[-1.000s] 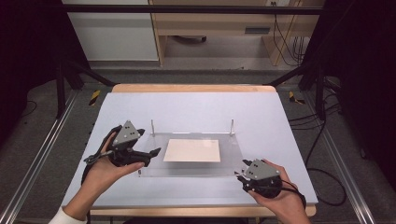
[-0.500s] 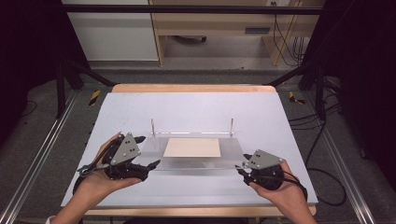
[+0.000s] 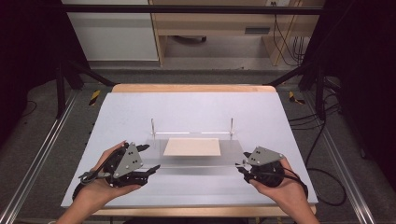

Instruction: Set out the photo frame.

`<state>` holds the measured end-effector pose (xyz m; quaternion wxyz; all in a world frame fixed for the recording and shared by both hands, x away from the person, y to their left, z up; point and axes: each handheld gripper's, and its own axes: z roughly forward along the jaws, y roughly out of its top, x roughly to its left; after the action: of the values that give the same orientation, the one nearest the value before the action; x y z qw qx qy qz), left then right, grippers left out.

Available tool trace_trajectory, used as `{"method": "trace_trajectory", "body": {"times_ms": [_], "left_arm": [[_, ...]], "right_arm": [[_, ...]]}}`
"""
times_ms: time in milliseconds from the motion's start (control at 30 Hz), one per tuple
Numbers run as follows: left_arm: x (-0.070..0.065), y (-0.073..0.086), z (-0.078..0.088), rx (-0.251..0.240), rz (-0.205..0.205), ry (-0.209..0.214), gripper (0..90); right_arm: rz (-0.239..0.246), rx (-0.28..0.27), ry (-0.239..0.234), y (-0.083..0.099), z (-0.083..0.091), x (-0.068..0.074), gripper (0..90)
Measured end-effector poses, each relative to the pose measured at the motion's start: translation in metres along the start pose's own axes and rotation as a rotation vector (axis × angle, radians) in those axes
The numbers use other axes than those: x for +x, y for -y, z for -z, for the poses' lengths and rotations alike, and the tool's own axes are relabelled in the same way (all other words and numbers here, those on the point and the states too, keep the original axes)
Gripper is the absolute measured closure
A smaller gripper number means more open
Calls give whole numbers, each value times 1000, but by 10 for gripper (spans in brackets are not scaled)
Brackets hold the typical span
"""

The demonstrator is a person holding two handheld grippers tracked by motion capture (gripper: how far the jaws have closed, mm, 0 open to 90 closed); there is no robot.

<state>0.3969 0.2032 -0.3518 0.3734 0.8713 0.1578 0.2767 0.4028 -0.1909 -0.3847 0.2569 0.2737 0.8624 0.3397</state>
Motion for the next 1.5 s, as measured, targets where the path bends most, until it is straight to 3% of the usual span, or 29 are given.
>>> {"method": "trace_trajectory", "body": {"times_ms": [233, 567, 700, 933, 1033, 1200, 1333, 1500], "left_arm": [[-9, 3, -4, 12, -39, 8, 435], [-14, 14, -9, 65, -85, 14, 457], [-15, 15, -11, 78, -107, -4, 468], [-16, 15, -15, 82, -122, -20, 568], [-17, 15, -19, 111, -139, -44, 590], [-15, 15, -19, 113, -132, -70, 661], [-15, 14, -19, 117, -151, -92, 679], [-12, 10, -18, 115, -146, -109, 698]], "right_arm": [[-1, 1, 0, 1, 0, 0, 510], [-16, -4, -8, -2, 1, -3, 512], [-21, 1, -11, -3, 1, -4, 511], [-22, 13, -15, -4, 1, -5, 509], [-24, 11, -17, -5, 1, -6, 509], [-25, 16, -19, -6, 1, -7, 510], [-31, 5, -19, -6, 1, -7, 511], [-30, -20, -12, -6, 2, -9, 518]]}}
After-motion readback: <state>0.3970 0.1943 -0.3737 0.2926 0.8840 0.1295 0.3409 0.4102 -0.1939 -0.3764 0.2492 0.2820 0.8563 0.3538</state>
